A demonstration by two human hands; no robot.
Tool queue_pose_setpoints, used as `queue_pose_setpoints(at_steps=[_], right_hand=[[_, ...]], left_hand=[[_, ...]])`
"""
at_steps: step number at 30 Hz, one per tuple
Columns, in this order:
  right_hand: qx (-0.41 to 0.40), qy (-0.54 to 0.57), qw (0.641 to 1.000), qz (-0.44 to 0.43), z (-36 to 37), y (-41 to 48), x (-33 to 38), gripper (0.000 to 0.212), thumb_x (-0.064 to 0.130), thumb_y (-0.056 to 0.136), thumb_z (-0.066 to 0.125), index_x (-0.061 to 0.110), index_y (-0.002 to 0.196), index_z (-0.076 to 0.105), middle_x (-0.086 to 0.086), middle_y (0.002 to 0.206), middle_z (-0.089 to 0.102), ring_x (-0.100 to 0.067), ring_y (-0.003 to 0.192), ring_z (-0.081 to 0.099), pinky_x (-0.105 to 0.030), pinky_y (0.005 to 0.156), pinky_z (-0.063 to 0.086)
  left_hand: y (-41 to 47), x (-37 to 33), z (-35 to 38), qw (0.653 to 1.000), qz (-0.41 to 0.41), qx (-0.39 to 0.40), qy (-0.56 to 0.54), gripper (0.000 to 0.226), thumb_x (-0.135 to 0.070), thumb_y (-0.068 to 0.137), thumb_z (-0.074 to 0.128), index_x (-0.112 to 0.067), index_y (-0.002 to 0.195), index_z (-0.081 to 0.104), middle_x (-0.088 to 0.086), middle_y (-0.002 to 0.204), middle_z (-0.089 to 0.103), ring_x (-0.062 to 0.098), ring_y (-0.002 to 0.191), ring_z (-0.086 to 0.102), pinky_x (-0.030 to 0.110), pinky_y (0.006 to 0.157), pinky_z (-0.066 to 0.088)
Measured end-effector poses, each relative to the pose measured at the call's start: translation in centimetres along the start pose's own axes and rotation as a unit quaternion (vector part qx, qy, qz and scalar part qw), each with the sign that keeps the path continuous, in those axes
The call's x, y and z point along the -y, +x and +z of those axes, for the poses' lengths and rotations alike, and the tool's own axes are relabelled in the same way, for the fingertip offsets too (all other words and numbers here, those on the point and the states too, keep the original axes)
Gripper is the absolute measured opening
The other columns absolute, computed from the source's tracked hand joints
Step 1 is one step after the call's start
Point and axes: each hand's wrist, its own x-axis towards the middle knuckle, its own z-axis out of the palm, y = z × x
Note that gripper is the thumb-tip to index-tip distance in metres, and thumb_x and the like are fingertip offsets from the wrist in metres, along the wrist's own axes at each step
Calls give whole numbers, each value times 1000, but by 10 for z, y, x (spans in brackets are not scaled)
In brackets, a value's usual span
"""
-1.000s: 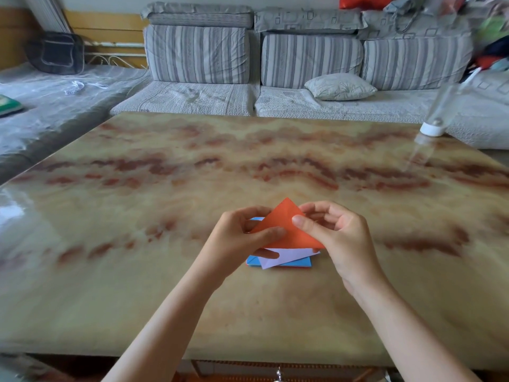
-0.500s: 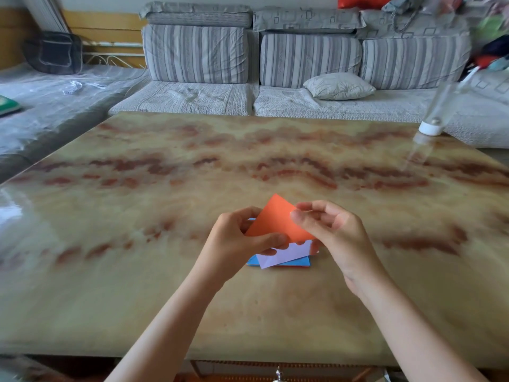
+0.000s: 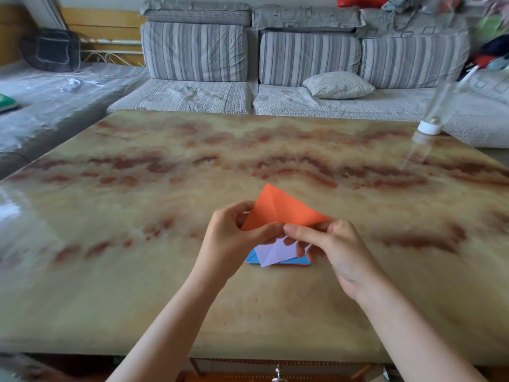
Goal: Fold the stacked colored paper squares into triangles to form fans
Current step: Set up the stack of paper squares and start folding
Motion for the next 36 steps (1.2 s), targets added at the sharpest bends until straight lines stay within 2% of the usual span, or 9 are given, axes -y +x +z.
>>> queue_pose_setpoints(at_steps=[7,11,17,23,26,28,30,32,36], right_hand=[[-5,62,998,8,4,0,1,25,10,87,60,9,67,74,-13,79,74,-18,53,53,-22,46,38],[-1,68,998,-11,5,1,0,30,12,93,51,6,72,72,-13,80,73,-21,55,53,-26,47,38],[-38,60,997,-23,-3,4,-1,37,12,95,51,11,64,70,-11,77,73,-18,54,52,-24,47,39],[-50,90,995,-18,-5,7,-5,30,10,94,46,2,75,68,-12,74,71,-19,53,52,-26,46,38],[-62,132,989,7,-9,10,-5,35,34,92,50,6,82,69,-10,79,70,-16,54,55,-27,49,40],[-42,84,995,24,-5,7,-5,43,50,76,61,9,81,71,-7,79,70,-15,57,55,-25,50,42],[-20,34,999,14,4,3,-6,30,39,71,71,9,75,72,-3,74,70,-14,59,53,-23,49,42],[-30,32,999,3,12,2,-7,11,20,76,74,11,71,71,0,69,69,-12,57,50,-20,48,41],[-62,57,996,11,10,4,-6,10,14,77,73,11,68,71,0,66,68,-10,54,49,-18,47,39]], left_hand=[[1,-2,-2,1000,-11,-19,-16,21,-8,69,80,-11,88,70,1,73,75,13,66,71,31,74,58],[2,-3,-3,999,-20,-15,-32,23,-5,70,80,-9,90,70,3,73,75,13,65,71,22,67,58],[1,-3,-6,999,-23,-9,-40,21,-7,72,79,-8,91,69,3,72,75,12,66,71,20,68,57],[0,-3,-4,999,-21,-17,-40,18,-4,72,78,-10,86,69,0,68,74,10,61,70,16,59,53],[3,-2,-8,998,-20,-41,-34,18,-5,72,78,-9,87,70,2,70,74,12,64,71,20,66,57],[3,-2,-7,998,-23,-35,-43,19,-5,72,78,-8,89,70,3,71,74,12,65,71,21,67,57],[0,-3,-2,999,-18,-26,-33,18,-6,72,78,-9,87,70,2,70,74,12,64,71,19,63,56],[-2,-2,2,1000,-11,-23,-12,17,-9,72,79,-9,86,70,2,71,74,13,66,72,21,65,55],[-2,-2,4,1000,-9,-24,-9,17,-9,73,78,-14,86,70,1,72,75,13,67,72,18,65,55]])
